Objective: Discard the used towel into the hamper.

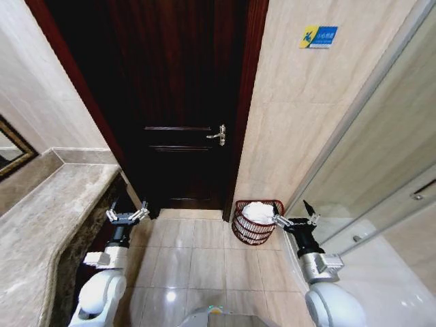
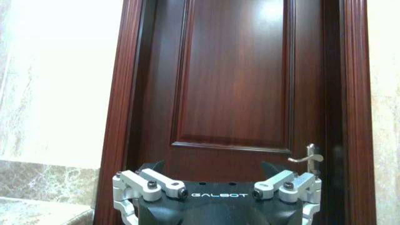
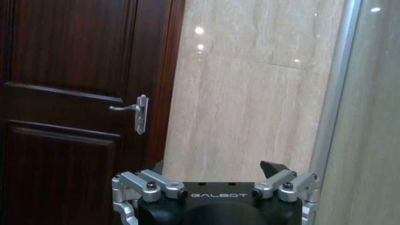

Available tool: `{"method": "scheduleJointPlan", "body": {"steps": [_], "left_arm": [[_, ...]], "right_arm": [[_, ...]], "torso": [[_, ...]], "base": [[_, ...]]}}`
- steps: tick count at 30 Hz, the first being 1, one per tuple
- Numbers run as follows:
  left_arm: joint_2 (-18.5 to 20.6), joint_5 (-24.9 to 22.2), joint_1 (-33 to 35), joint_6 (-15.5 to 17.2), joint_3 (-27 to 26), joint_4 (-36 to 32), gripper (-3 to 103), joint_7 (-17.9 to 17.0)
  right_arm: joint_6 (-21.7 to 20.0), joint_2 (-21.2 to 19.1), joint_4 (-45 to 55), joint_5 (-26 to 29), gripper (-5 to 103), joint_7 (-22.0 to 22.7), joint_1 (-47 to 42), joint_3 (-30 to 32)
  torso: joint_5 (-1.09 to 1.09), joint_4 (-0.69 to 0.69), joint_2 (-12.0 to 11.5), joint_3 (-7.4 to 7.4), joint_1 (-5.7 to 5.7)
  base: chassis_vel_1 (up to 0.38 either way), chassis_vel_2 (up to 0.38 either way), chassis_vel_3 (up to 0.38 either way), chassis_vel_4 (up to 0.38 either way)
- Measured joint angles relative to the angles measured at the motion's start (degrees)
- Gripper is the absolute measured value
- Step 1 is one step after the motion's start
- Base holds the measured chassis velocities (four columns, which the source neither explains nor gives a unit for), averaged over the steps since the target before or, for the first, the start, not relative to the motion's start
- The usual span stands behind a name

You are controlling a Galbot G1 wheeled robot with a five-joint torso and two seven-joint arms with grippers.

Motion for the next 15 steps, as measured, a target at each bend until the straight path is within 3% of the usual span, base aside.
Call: {"method": "scheduleJointPlan", "body": {"steps": [15], "left_arm": [[-0.30, -0.16, 0.72, -0.19, -0.32, -0.47, 100, 0.12]], "right_arm": [[0.76, -0.04, -0.32, 0.05, 100, -0.17, -0.44, -0.31]], "torso": [[0.00, 0.00, -0.01, 0.00, 0.01]], "base": [[0.065, -0.064, -0.060, 0.064]]}}
